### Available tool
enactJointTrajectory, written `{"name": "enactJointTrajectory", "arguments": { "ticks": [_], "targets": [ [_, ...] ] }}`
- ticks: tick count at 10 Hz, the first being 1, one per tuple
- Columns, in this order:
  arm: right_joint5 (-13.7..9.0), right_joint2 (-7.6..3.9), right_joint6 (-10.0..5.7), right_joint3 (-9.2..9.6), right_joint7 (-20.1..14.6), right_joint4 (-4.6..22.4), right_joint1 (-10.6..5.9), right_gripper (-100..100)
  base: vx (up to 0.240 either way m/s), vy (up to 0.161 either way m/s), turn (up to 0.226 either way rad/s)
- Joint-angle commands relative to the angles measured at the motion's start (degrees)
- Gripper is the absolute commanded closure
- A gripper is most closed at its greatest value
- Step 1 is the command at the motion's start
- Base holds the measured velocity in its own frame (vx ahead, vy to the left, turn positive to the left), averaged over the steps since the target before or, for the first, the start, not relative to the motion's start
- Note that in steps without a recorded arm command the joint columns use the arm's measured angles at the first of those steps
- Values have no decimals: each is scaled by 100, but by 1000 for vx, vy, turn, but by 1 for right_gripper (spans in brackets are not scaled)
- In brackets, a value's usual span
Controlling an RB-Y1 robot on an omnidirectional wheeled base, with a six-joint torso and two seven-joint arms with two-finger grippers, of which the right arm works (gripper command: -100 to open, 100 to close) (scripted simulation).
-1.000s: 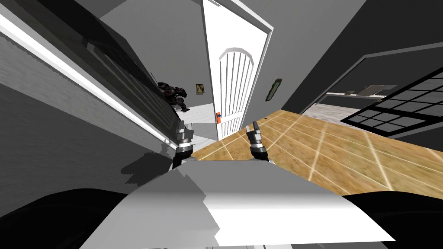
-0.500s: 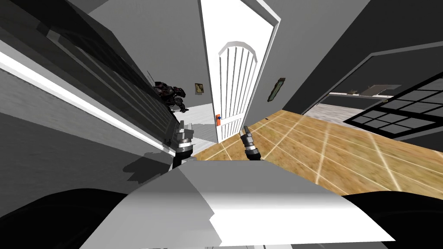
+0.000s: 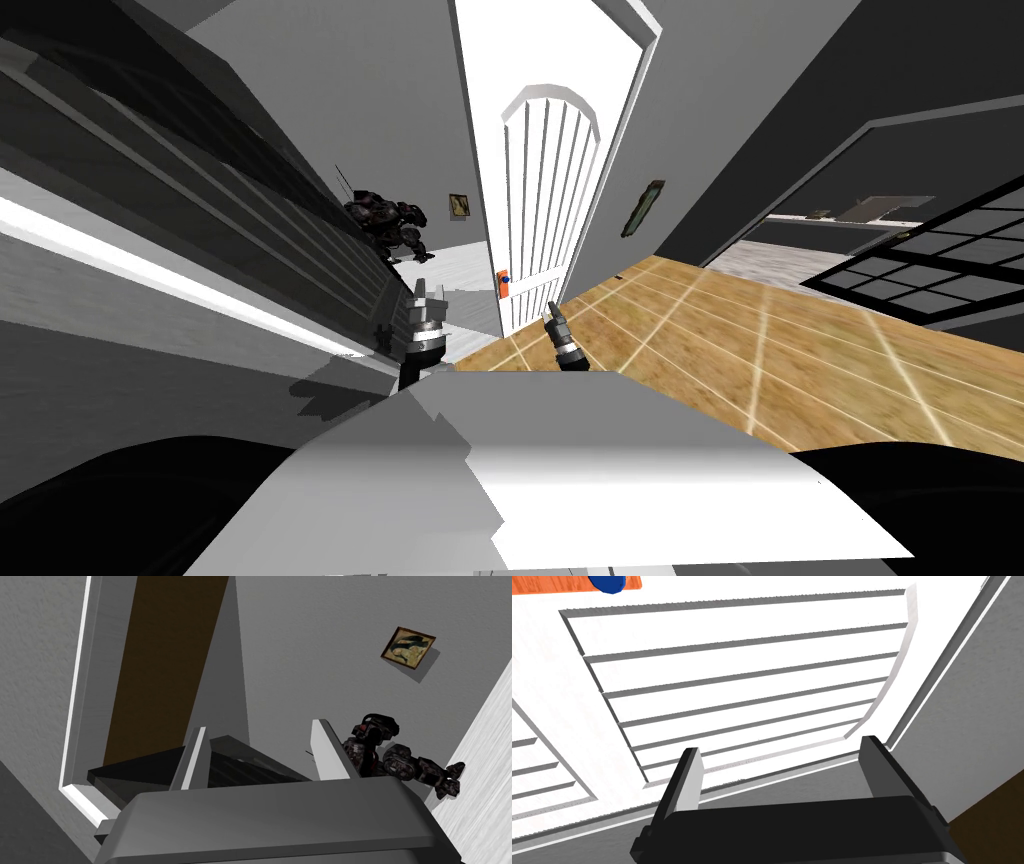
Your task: Push the door open
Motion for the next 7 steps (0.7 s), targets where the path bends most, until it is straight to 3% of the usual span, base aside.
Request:
{"name": "enactJointTrajectory", "arguments": {
  "ticks": [1, 7],
  "targets": [
    [177, -14, 60, 156, -88, 118, 28, -100, 168, 5, -11],
    [823, -11, 200, 686, -425, 747, 55, -100, 195, 11, -7]
  ]
}}
